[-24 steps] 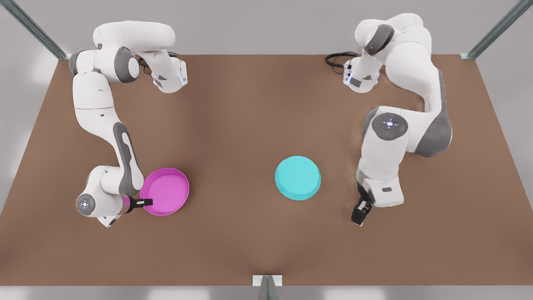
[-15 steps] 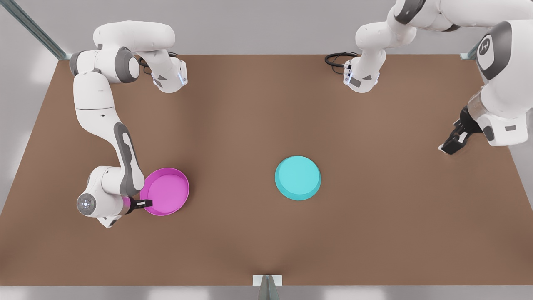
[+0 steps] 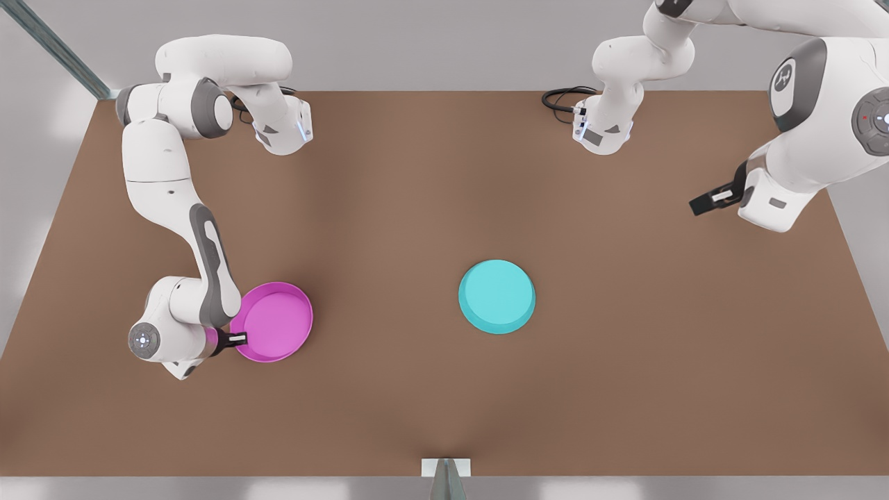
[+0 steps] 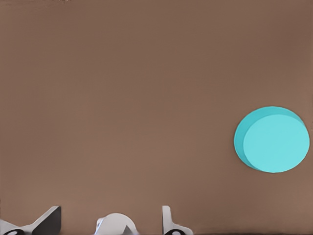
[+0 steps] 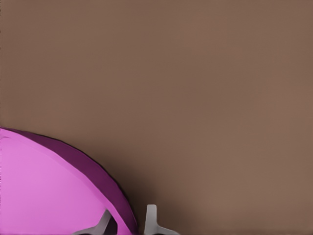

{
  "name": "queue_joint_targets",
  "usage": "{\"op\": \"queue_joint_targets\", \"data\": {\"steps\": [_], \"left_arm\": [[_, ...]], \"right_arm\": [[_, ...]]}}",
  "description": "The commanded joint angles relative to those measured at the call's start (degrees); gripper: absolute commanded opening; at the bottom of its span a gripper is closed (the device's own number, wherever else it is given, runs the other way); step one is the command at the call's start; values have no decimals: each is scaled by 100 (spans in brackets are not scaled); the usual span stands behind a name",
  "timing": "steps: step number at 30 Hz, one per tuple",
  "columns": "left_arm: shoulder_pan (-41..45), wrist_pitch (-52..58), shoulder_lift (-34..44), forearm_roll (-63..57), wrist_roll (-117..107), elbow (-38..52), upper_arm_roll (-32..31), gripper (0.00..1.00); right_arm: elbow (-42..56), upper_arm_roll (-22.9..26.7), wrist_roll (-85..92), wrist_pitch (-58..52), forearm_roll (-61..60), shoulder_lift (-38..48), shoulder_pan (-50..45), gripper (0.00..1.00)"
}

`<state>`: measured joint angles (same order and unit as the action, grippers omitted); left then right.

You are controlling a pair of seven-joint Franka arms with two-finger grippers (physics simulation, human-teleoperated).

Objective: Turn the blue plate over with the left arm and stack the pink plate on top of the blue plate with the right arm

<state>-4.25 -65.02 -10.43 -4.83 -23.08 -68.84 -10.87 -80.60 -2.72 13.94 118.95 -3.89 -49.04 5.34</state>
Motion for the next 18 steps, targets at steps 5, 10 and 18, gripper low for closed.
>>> {"op": "queue_joint_targets", "data": {"steps": [5, 10, 18], "left_arm": [[-6, 16, -2, 96, 2238, 20, 6, 100], [-6, 16, -2, 96, 2238, 29, 6, 100], [-23, 7, -2, 96, 2221, 46, 6, 100]], "right_arm": [[18, -1, 232, -179, 20, 44, -7, 21], [18, -106, 232, -224, -138, 44, 46, 21], [9, -247, 487, -434, -410, 35, 239, 21]]}}
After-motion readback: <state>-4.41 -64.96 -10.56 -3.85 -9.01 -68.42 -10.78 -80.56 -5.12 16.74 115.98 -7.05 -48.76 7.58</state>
